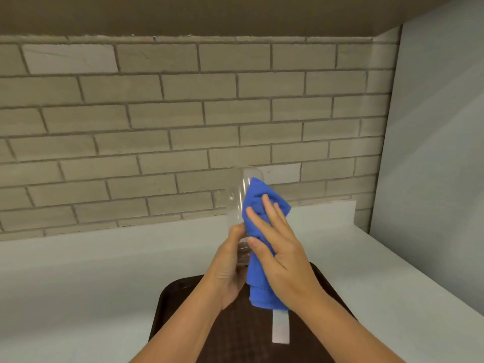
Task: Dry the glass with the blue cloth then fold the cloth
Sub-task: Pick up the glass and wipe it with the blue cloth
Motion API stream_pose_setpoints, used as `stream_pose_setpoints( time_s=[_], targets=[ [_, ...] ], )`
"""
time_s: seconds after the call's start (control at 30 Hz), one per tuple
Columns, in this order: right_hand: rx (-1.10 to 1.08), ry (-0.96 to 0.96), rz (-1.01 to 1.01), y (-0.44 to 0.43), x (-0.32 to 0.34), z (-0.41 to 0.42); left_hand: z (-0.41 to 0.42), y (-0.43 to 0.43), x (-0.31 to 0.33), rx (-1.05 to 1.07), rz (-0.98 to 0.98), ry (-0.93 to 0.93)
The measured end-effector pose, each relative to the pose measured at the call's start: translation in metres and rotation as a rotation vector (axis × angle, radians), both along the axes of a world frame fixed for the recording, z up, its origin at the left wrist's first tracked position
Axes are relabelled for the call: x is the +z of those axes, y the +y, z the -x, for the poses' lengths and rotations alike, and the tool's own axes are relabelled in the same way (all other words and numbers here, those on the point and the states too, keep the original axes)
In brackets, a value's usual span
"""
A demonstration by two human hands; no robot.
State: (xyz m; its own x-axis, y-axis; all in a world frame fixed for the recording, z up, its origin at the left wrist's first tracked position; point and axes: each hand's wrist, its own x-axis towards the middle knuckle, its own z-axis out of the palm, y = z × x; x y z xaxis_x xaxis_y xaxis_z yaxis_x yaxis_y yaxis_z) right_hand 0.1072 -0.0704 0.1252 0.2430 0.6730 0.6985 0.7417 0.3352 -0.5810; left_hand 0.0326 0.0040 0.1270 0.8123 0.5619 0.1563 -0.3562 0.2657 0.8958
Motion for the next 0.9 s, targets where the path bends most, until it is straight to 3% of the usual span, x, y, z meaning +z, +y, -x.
stream_pose_setpoints(
  time_s=[0.07, 0.13, 0.33, 0.4, 0.53, 0.63, 0.7, 0.9],
  targets=[
    [-0.044, -0.166, 0.032, 0.004, 0.013, -0.006, -0.001, -0.003, -0.002, -0.027, 0.059, -0.082],
    [-0.067, -0.186, 0.037, 0.011, 0.032, -0.014, -0.004, -0.005, -0.001, -0.040, 0.076, -0.092],
    [-0.044, 0.433, -0.101, 0.020, 0.043, -0.015, -0.004, 0.002, 0.005, -0.028, -0.016, -0.047],
    [-0.024, 0.499, -0.124, 0.016, 0.025, -0.004, -0.001, 0.008, 0.007, -0.028, -0.015, -0.019],
    [-0.025, 0.090, -0.101, 0.006, 0.002, 0.017, 0.005, 0.015, 0.009, -0.061, -0.016, -0.020],
    [-0.086, -0.191, -0.056, 0.010, 0.021, 0.010, 0.006, 0.014, 0.004, -0.072, 0.026, -0.096],
    [-0.121, -0.262, -0.037, 0.018, 0.042, 0.000, 0.005, 0.013, 0.005, -0.067, 0.030, -0.115],
    [-0.111, 0.253, -0.054, 0.036, 0.057, -0.006, 0.007, 0.017, 0.006, -0.024, -0.057, -0.066]
  ],
)
